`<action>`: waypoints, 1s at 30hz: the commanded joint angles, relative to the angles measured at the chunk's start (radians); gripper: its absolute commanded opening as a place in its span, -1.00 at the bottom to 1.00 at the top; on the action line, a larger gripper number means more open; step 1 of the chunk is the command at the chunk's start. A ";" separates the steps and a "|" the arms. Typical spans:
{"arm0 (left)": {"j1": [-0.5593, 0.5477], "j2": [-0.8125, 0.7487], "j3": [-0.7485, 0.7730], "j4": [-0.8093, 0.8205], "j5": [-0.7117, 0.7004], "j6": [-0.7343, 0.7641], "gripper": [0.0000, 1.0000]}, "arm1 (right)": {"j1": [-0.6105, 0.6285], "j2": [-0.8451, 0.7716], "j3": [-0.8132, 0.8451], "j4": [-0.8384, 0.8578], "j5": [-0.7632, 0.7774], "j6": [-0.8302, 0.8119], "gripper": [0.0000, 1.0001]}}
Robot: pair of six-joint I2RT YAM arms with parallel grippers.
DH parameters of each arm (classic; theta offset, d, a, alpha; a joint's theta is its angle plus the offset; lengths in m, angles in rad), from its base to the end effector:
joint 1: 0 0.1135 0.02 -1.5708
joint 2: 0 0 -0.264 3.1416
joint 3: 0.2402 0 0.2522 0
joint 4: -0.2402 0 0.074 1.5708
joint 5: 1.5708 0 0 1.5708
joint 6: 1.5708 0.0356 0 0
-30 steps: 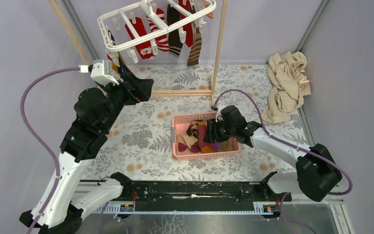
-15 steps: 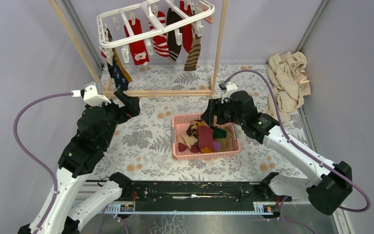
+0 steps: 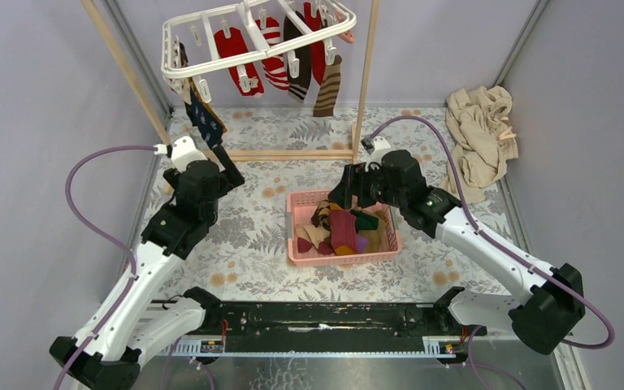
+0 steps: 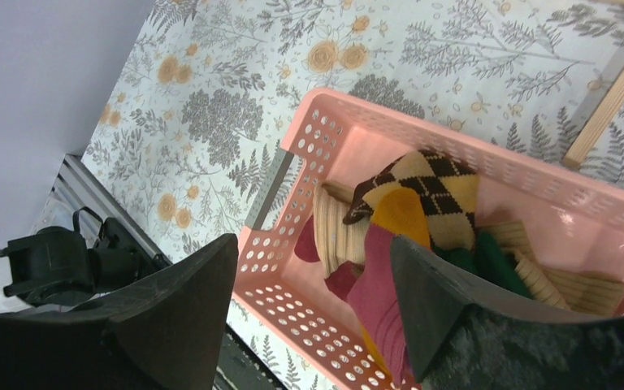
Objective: Remove the socks clipped to the hanger
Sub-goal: Adjust the hanger on the clothesline.
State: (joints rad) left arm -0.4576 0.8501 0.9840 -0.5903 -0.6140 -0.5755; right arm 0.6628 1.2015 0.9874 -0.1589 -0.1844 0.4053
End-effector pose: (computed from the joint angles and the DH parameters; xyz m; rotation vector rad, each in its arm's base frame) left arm 0.1643 -0.0581 0.3586 -0.4873 1.8776 -0.0610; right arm 0.2154 0.1764 0.3266 -0.3893 2.0052 0.8705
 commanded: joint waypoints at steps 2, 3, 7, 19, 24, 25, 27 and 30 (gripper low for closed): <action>0.033 0.060 -0.010 0.265 -0.093 0.079 0.97 | 0.007 -0.073 -0.047 0.054 -0.050 0.030 0.50; 0.037 0.081 -0.002 0.283 -0.111 0.089 0.97 | 0.007 -0.082 -0.054 0.052 -0.051 0.029 0.50; 0.041 0.168 0.036 0.370 -0.152 0.141 0.97 | 0.007 -0.116 -0.076 0.044 -0.054 0.024 0.50; 0.079 0.296 0.061 0.524 -0.270 0.226 0.97 | 0.007 -0.210 -0.139 0.035 -0.075 0.026 0.50; 0.120 0.312 0.061 0.587 -0.230 0.309 0.93 | 0.006 -0.235 -0.152 0.032 -0.084 0.028 0.50; 0.133 0.313 0.062 0.600 -0.212 0.322 0.90 | 0.005 -0.240 -0.154 0.032 -0.086 0.028 0.50; 0.160 0.311 0.057 0.634 -0.171 0.341 0.84 | 0.006 -0.245 -0.157 0.029 -0.086 0.028 0.50; 0.211 0.313 0.054 0.650 -0.121 0.346 0.71 | 0.007 -0.247 -0.165 0.030 -0.091 0.030 0.50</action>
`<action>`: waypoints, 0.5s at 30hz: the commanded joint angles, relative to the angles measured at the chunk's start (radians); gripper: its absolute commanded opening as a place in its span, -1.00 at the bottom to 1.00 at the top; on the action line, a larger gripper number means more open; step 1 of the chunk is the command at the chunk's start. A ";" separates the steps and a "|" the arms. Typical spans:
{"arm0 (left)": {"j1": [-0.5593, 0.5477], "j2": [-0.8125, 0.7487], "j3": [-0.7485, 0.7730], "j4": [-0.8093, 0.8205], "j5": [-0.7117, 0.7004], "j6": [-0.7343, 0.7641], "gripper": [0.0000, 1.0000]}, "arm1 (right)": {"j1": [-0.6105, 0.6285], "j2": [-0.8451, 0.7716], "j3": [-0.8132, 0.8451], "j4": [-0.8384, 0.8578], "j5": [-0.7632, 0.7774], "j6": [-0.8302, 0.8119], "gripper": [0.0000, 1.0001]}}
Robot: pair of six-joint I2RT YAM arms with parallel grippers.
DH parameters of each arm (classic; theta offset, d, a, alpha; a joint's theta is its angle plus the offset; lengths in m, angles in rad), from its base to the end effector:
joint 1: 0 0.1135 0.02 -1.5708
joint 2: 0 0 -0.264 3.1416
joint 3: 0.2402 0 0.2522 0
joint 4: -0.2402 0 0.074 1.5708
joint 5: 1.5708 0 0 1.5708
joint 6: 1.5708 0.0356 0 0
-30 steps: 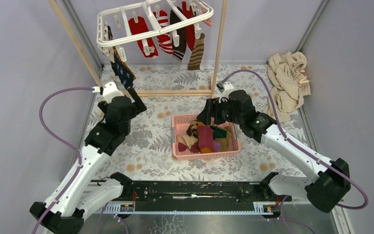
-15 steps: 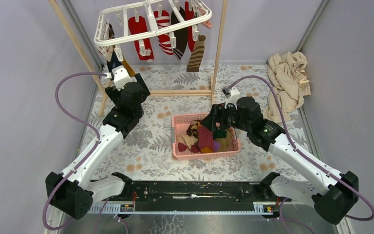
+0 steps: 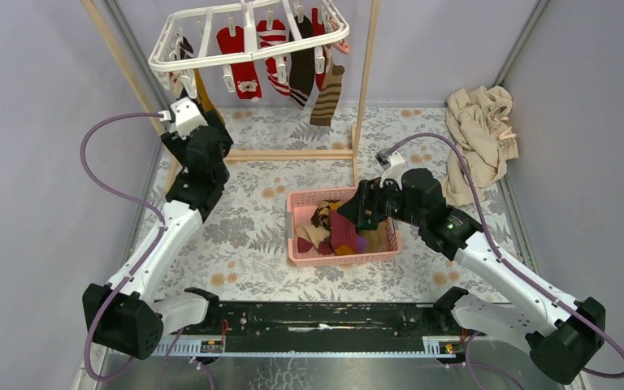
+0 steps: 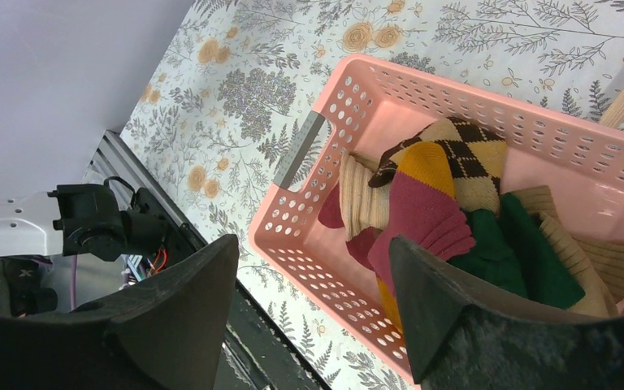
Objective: Remove the socks clipped to the hanger
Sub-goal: Adjust the hanger on the clothesline.
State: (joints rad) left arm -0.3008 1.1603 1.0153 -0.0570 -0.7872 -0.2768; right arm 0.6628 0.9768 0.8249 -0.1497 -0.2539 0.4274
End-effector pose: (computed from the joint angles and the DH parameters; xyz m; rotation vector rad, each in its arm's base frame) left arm 0.2585 -0.0538 0.3597 -0.5325 1.6358 0.2699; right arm 0.1735 0.1467 0.3223 -0.4162 1.9397 0.9695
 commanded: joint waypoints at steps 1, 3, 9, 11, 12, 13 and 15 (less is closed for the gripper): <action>0.073 0.005 0.017 0.123 0.073 0.047 0.69 | 0.007 -0.023 -0.005 0.021 -0.024 0.009 0.50; 0.102 0.011 0.005 0.146 0.108 0.055 0.56 | 0.008 -0.025 -0.009 0.022 -0.025 0.013 0.50; 0.161 0.040 -0.052 0.255 0.215 0.093 0.18 | 0.007 -0.037 -0.013 0.004 -0.020 0.008 0.50; 0.175 0.049 -0.068 0.295 0.248 0.101 0.06 | 0.006 -0.043 -0.013 -0.005 -0.018 0.007 0.50; 0.182 0.054 -0.075 0.308 0.261 0.103 0.02 | 0.006 -0.046 -0.011 -0.012 -0.018 0.006 0.50; 0.189 0.059 -0.077 0.313 0.276 0.101 -0.05 | 0.007 -0.050 -0.010 -0.018 -0.016 0.005 0.50; 0.204 0.067 -0.072 0.304 0.305 0.082 -0.31 | 0.008 -0.058 -0.014 -0.024 -0.010 0.005 0.50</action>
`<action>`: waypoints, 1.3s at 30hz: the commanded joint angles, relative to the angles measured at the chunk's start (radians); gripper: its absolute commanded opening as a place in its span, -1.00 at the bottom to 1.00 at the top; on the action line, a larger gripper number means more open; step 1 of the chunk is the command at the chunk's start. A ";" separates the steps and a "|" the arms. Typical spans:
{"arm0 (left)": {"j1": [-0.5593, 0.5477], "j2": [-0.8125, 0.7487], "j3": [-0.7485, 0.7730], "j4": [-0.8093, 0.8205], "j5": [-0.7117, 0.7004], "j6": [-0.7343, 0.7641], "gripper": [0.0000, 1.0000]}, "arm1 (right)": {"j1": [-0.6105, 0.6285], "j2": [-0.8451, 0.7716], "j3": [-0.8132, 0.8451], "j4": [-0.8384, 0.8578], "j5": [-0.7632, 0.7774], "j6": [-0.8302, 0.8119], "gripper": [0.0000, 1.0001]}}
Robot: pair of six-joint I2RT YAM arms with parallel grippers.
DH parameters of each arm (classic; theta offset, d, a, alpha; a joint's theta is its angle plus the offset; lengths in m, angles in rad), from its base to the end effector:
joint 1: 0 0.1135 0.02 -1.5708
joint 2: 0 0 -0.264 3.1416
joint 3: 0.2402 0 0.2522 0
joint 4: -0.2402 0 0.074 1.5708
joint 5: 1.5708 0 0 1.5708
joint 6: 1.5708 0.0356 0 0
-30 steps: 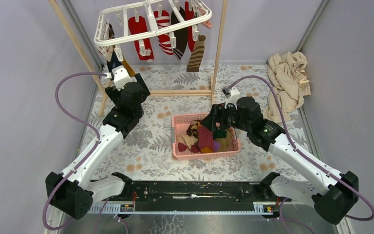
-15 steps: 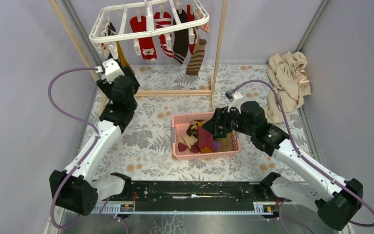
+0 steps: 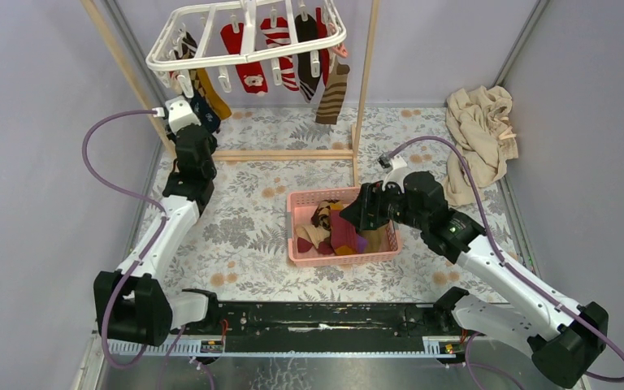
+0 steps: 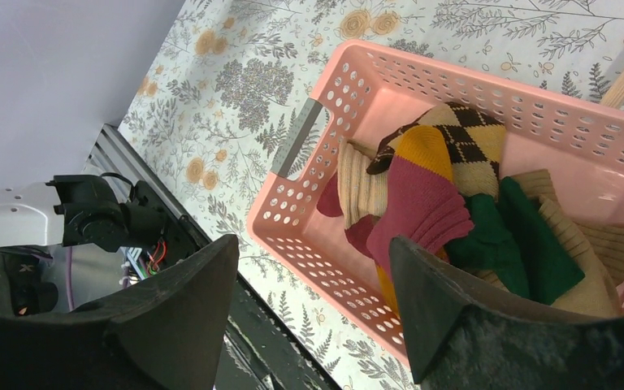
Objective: Remove the socks clipped to the hanger
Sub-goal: Adjust the hanger on the clothesline.
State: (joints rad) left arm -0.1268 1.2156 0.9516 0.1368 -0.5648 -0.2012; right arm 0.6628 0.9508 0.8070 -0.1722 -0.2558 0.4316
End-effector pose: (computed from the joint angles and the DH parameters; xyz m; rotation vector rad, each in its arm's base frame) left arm 0.2837 -0.0170 0.3418 -0.4770 1.6145 0.2325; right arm 0.1684 0.1429 0.3189 -0.4141 1.9564 0.9699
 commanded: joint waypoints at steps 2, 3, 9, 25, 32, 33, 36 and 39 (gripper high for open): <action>0.035 0.016 0.009 0.079 0.100 -0.011 -0.75 | 0.007 -0.034 0.001 -0.004 -0.009 0.001 0.50; 0.035 0.018 0.021 0.051 0.096 -0.023 -1.00 | 0.006 -0.035 -0.001 -0.004 -0.010 0.001 0.50; 0.035 -0.047 0.029 -0.055 0.062 -0.076 -1.00 | 0.006 -0.048 -0.015 -0.003 -0.020 0.010 0.50; 0.166 -0.155 -0.132 0.020 0.188 -0.225 0.36 | 0.007 -0.088 -0.047 -0.014 -0.034 0.015 0.52; 0.254 -0.064 -0.122 0.182 0.499 -0.205 0.97 | 0.006 -0.092 -0.075 0.009 -0.034 0.018 0.60; 0.254 -0.047 -0.121 0.207 0.513 -0.202 0.97 | 0.006 -0.090 -0.077 0.012 -0.038 0.018 0.60; 0.255 -0.012 -0.122 0.274 0.539 -0.189 0.97 | 0.006 -0.086 -0.076 0.015 -0.049 0.012 0.60; 0.257 0.018 -0.116 0.322 0.539 -0.179 0.97 | 0.006 -0.090 -0.084 0.014 -0.052 0.008 0.60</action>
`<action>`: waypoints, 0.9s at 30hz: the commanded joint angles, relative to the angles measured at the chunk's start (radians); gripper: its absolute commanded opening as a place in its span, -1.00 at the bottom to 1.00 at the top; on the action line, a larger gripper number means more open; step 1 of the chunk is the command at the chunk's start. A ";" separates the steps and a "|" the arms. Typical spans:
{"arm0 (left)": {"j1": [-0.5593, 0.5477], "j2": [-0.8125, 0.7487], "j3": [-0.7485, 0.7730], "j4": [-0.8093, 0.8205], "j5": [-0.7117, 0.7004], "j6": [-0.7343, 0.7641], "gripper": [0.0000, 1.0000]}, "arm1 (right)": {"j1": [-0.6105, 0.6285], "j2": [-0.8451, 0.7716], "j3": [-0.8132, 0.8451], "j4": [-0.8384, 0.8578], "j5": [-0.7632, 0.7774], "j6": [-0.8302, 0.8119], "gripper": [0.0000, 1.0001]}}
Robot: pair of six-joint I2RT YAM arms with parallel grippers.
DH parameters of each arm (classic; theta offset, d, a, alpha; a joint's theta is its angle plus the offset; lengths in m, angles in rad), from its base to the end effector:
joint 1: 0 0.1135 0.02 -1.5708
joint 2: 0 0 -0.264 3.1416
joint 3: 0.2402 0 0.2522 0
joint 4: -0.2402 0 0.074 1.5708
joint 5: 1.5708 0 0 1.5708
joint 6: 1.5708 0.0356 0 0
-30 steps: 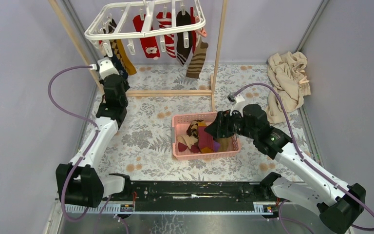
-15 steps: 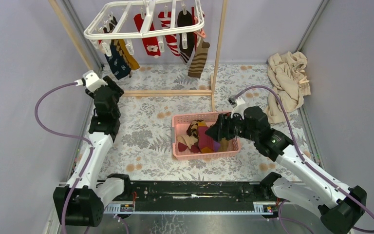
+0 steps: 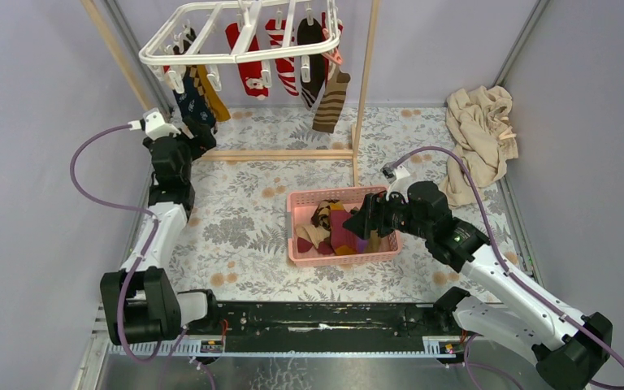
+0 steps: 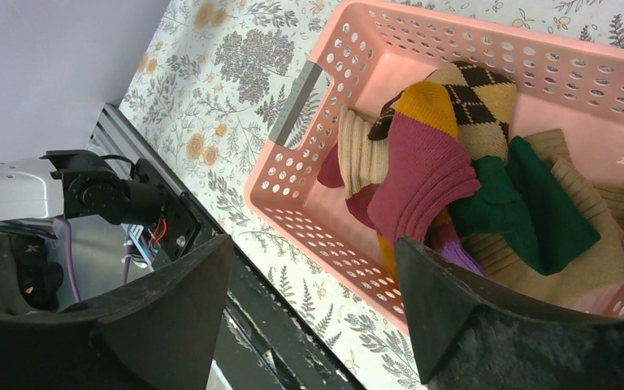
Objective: Remove the socks clipped to the hanger
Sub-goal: Adjust the hanger on the clothesline.
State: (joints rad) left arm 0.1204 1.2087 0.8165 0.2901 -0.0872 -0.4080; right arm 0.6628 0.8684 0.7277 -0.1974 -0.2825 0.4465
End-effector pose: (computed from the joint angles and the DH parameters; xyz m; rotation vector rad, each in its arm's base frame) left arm 0.2822 0.0373 0.3110 -0.5005 1.5980 -0.1442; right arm 0.1535 0.1324 0.3042 -0.4202 1.9856 0.9975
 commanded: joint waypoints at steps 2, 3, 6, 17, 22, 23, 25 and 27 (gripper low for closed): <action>0.010 0.036 0.023 0.203 0.049 0.036 0.97 | 0.007 -0.009 -0.011 0.037 -0.027 -0.012 0.60; 0.013 0.039 0.025 0.216 0.048 0.037 0.97 | 0.007 -0.010 -0.013 0.033 -0.027 -0.015 0.60; 0.020 0.055 0.043 0.240 0.057 0.037 0.95 | 0.007 -0.013 -0.023 0.032 -0.025 -0.019 0.60; 0.052 0.091 0.083 0.284 0.167 -0.003 -0.33 | 0.006 -0.012 -0.036 0.035 -0.035 -0.018 0.60; 0.053 0.080 0.098 0.244 0.181 -0.002 -1.00 | 0.007 -0.025 -0.042 0.033 -0.033 -0.012 0.60; 0.053 0.069 0.095 0.238 0.177 -0.002 -1.00 | 0.006 -0.027 -0.042 0.031 -0.035 -0.011 0.60; 0.053 0.038 0.081 0.236 0.172 -0.006 -1.00 | 0.007 -0.029 -0.044 0.032 -0.037 -0.009 0.60; 0.052 0.001 0.065 0.237 0.174 -0.010 -1.00 | 0.007 -0.031 -0.047 0.033 -0.042 -0.004 0.60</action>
State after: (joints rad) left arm 0.1646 1.2839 0.8845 0.4870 0.0704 -0.4168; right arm 0.6628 0.8589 0.6811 -0.1974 -0.3012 0.4423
